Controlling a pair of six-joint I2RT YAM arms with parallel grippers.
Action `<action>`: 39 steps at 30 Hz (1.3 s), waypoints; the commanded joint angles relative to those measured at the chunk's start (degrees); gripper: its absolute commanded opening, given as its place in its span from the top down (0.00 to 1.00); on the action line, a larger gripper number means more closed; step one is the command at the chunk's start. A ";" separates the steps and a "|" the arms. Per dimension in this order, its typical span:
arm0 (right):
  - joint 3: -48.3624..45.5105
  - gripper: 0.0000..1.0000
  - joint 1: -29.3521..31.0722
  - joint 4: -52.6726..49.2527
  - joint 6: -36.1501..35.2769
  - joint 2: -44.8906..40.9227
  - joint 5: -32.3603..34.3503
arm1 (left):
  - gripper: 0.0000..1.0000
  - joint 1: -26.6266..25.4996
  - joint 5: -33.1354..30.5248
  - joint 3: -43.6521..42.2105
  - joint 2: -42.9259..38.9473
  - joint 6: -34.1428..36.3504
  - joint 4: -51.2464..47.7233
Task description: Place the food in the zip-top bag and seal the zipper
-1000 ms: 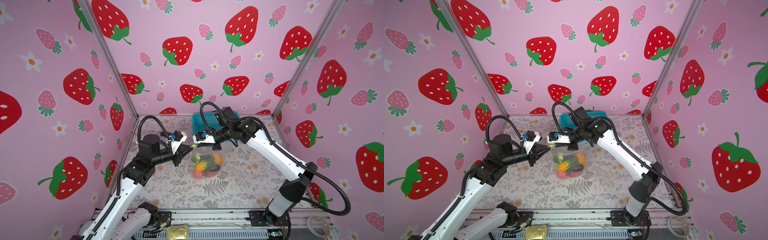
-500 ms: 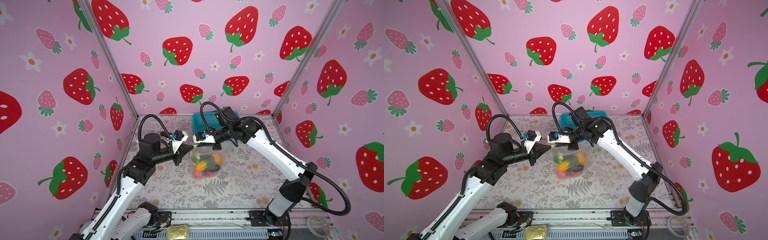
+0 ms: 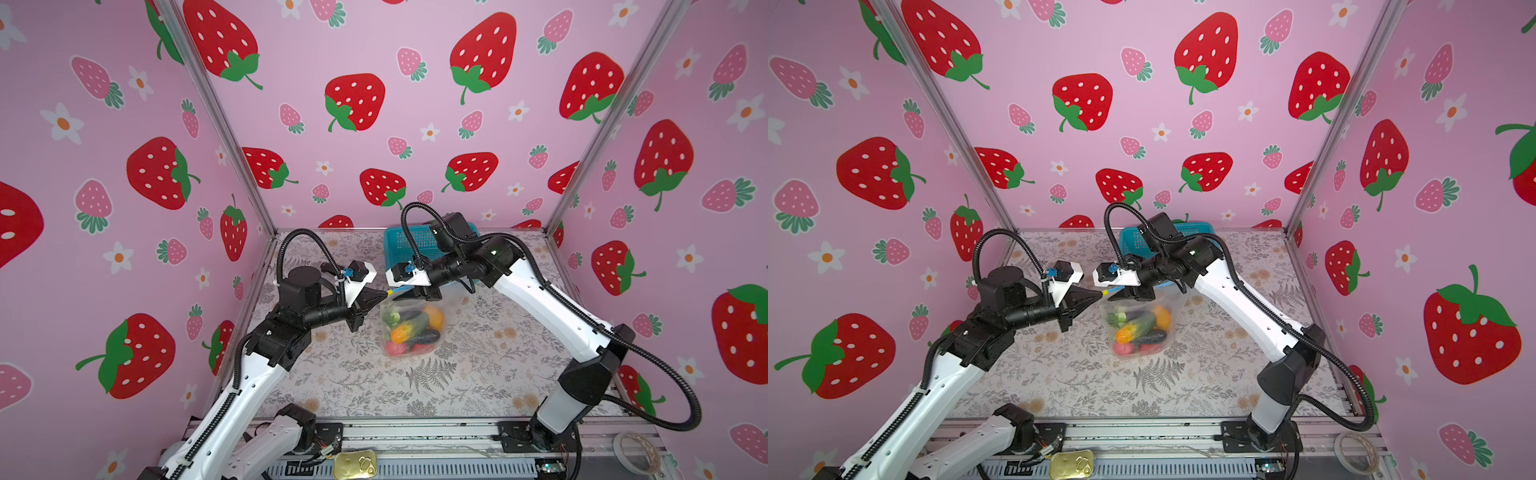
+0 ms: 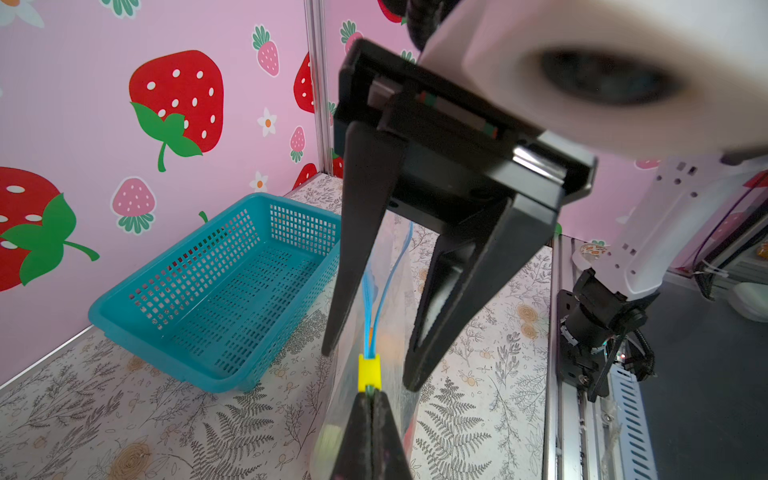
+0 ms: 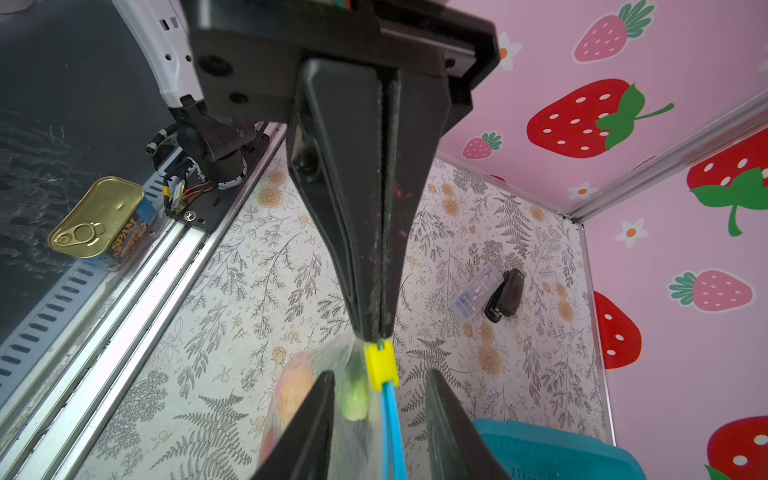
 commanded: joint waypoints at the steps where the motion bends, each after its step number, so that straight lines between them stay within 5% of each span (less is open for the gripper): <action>1: 2.56 0.63 0.27 -0.49 -1.13 0.75 -4.15 | 1.00 -0.38 0.54 2.06 -1.03 1.29 0.53; 39: 6.49 0.95 0.83 -5.34 -1.93 3.20 -1.83 | 1.00 -0.43 -2.04 1.14 -2.31 1.76 0.31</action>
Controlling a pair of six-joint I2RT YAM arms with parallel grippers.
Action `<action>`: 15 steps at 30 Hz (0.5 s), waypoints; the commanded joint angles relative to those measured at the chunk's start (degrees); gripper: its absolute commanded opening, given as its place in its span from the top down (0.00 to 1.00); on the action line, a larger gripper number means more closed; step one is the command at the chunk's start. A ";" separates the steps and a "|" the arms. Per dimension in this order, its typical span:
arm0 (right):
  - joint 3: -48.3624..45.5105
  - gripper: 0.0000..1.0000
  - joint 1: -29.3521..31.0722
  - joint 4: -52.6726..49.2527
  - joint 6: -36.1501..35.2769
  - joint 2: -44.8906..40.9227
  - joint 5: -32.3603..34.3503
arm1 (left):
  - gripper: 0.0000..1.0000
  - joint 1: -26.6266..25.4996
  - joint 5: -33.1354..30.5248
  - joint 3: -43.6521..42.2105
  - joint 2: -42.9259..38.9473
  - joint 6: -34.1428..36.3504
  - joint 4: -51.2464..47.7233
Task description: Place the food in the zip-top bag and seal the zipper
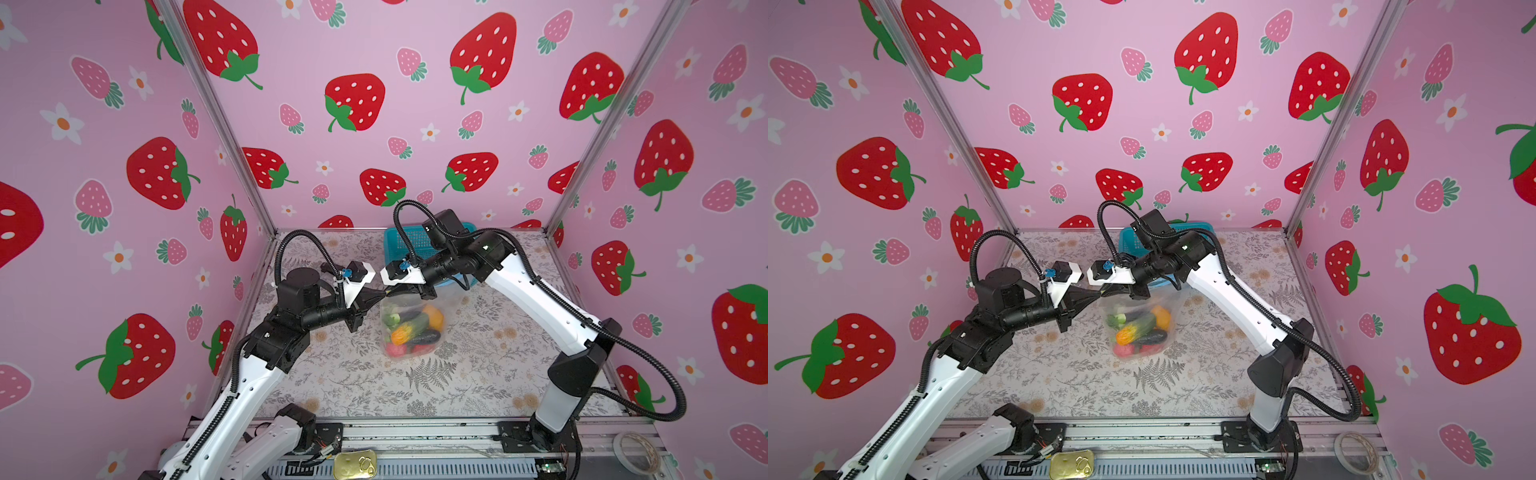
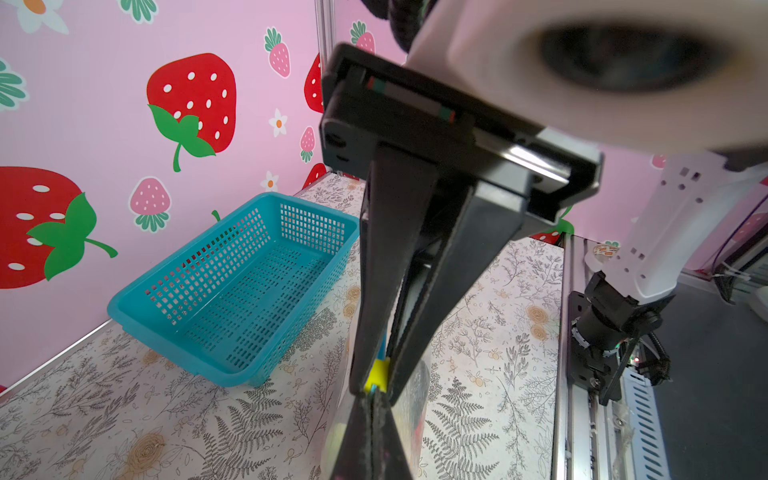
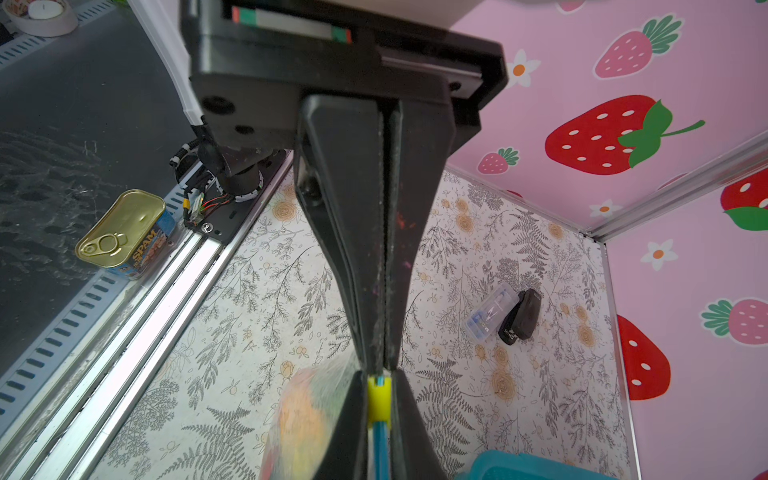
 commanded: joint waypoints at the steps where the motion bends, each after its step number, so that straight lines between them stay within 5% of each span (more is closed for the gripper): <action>1: 1.01 0.97 0.18 -1.70 -1.07 -1.01 0.55 | 1.00 -0.20 -0.20 1.13 -1.49 1.72 0.69; 15: 0.21 1.00 -0.99 -1.68 -0.56 -1.84 1.44 | 1.00 -0.20 -3.67 0.43 -2.88 2.51 -0.66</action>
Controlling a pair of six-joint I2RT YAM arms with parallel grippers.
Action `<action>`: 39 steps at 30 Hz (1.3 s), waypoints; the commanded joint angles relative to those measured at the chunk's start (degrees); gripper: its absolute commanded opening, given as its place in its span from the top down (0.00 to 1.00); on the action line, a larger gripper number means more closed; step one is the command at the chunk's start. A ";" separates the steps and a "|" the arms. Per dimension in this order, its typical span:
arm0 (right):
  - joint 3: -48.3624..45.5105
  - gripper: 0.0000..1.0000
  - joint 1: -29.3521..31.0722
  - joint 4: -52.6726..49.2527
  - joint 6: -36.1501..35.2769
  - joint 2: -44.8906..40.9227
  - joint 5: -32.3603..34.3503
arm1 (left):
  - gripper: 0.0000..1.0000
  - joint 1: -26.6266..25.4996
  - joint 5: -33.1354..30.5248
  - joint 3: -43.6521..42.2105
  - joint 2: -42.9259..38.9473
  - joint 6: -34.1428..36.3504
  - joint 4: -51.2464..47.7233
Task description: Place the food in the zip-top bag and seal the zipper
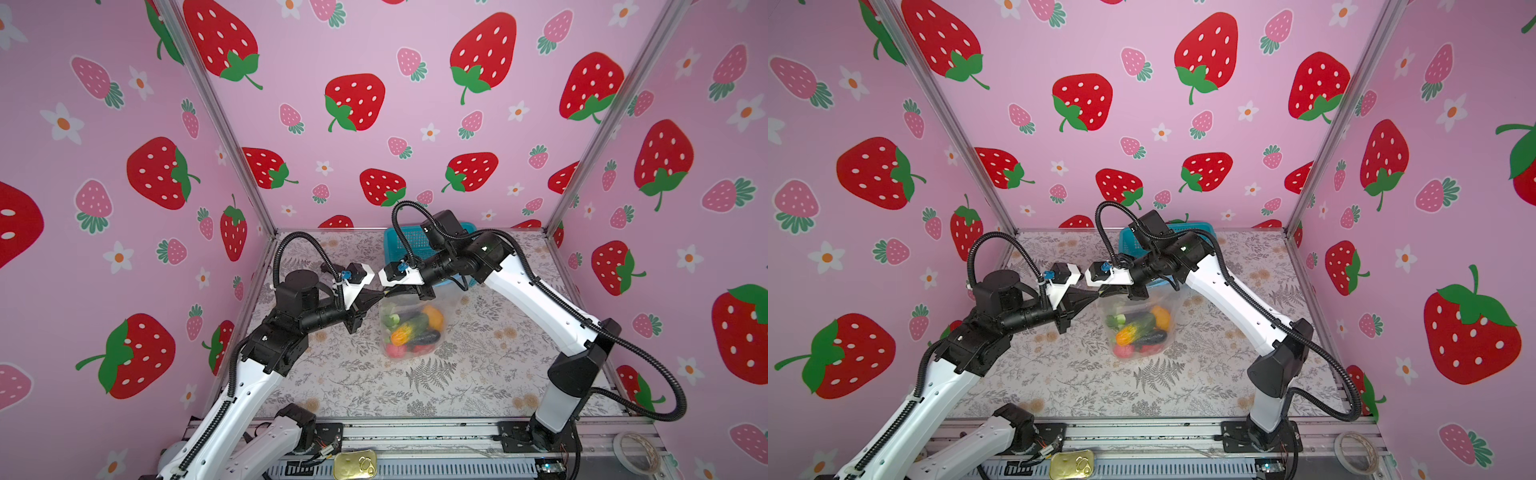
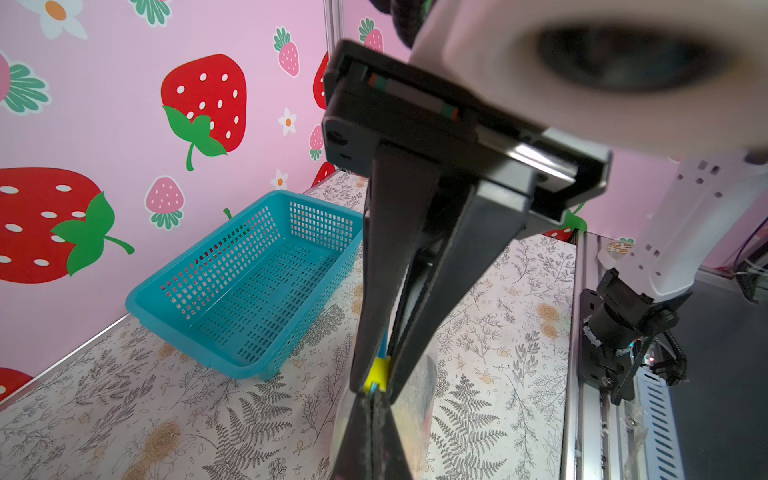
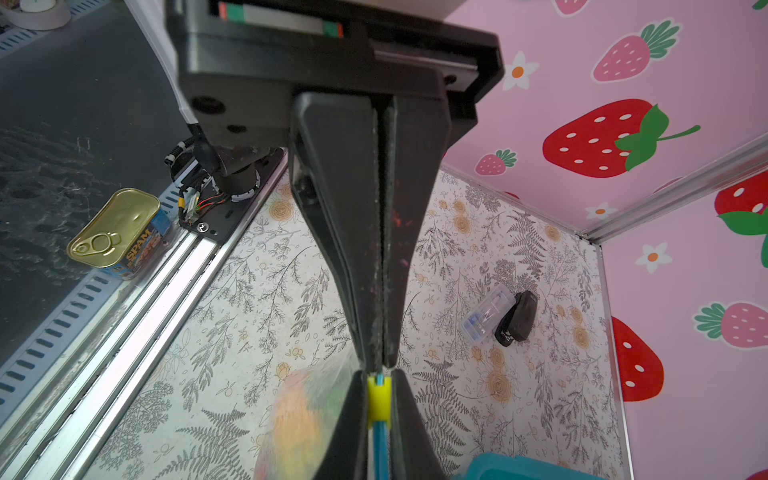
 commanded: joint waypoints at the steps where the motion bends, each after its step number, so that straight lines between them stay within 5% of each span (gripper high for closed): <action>1: 0.14 1.00 -0.96 -2.24 -0.76 -1.97 0.66 | 1.00 0.07 -1.67 0.37 -1.57 1.68 0.61; 39: -6.83 1.00 -3.45 0.35 -0.79 -7.69 0.91 | 1.00 0.06 -12.33 -0.18 -1.94 0.98 1.27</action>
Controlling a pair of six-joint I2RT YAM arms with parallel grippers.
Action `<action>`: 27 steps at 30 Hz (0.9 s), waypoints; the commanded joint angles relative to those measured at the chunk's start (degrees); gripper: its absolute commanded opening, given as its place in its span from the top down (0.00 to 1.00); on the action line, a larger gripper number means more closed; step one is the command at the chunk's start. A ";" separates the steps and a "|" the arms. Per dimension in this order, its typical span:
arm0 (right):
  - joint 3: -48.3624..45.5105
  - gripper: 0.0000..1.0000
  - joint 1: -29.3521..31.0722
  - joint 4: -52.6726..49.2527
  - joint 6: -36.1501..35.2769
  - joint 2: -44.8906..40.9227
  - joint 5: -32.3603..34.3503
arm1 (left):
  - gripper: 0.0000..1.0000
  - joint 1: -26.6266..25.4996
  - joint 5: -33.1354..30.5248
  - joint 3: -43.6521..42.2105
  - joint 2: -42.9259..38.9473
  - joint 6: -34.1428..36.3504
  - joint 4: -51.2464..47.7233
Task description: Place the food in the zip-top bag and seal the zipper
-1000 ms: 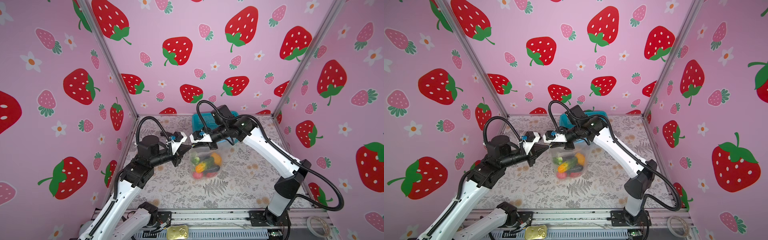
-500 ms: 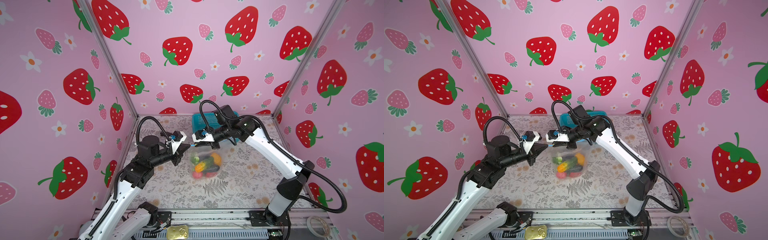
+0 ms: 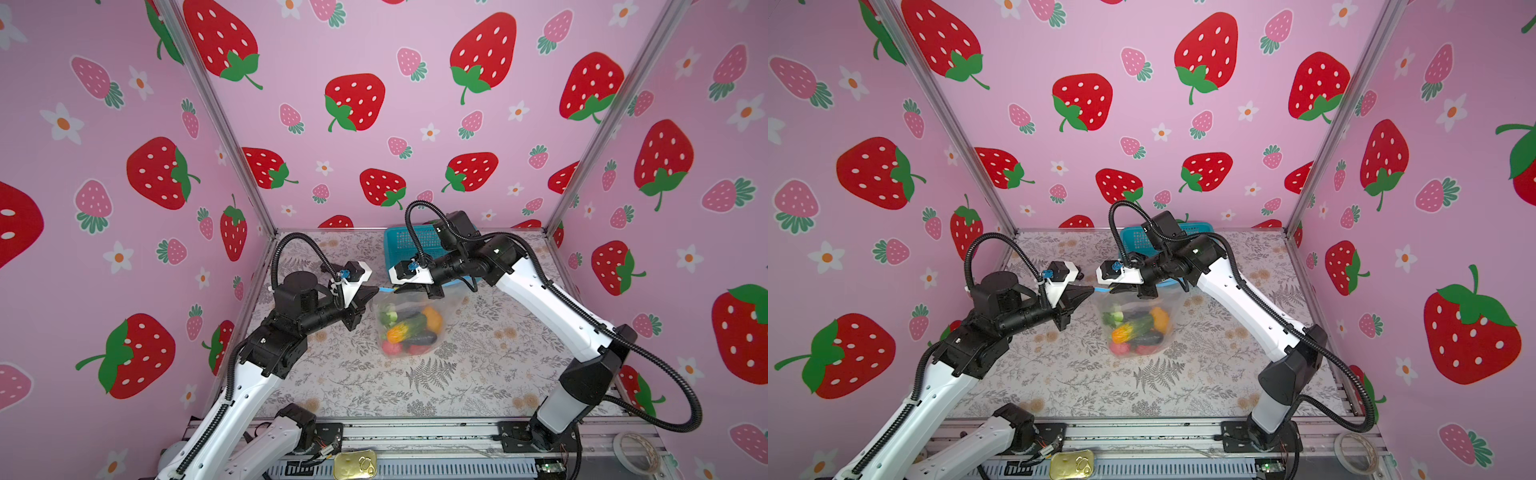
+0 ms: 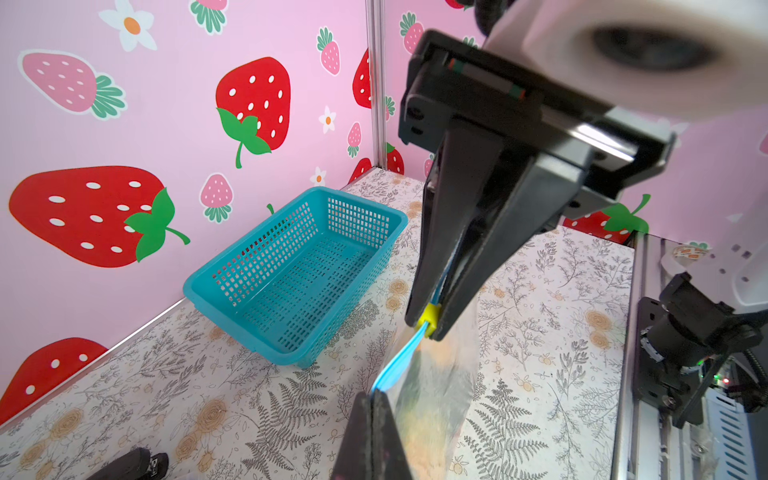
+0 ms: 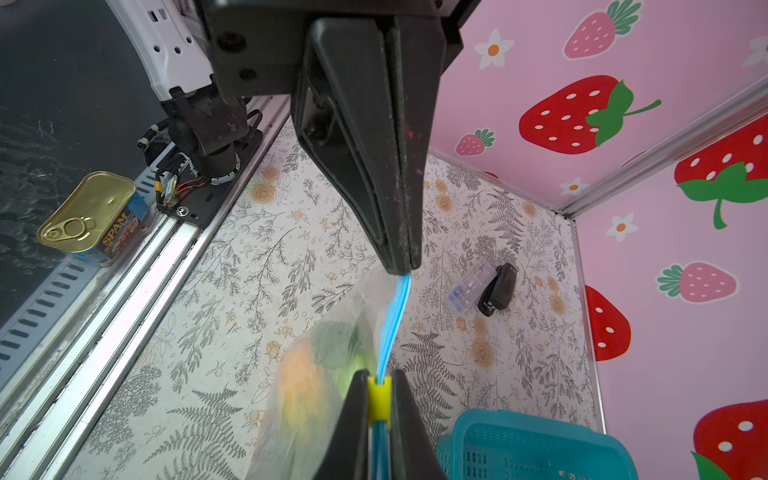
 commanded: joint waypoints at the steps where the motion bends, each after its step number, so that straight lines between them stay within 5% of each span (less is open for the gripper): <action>1: -0.58 1.00 -1.01 -2.56 -0.72 -2.97 -0.91 | 1.00 0.52 -5.01 -0.19 -1.20 0.43 0.97; 27: -1.29 1.00 -1.66 -2.10 -0.48 -3.59 -1.16 | 1.00 2.98 -7.11 -2.37 -2.78 -0.53 1.95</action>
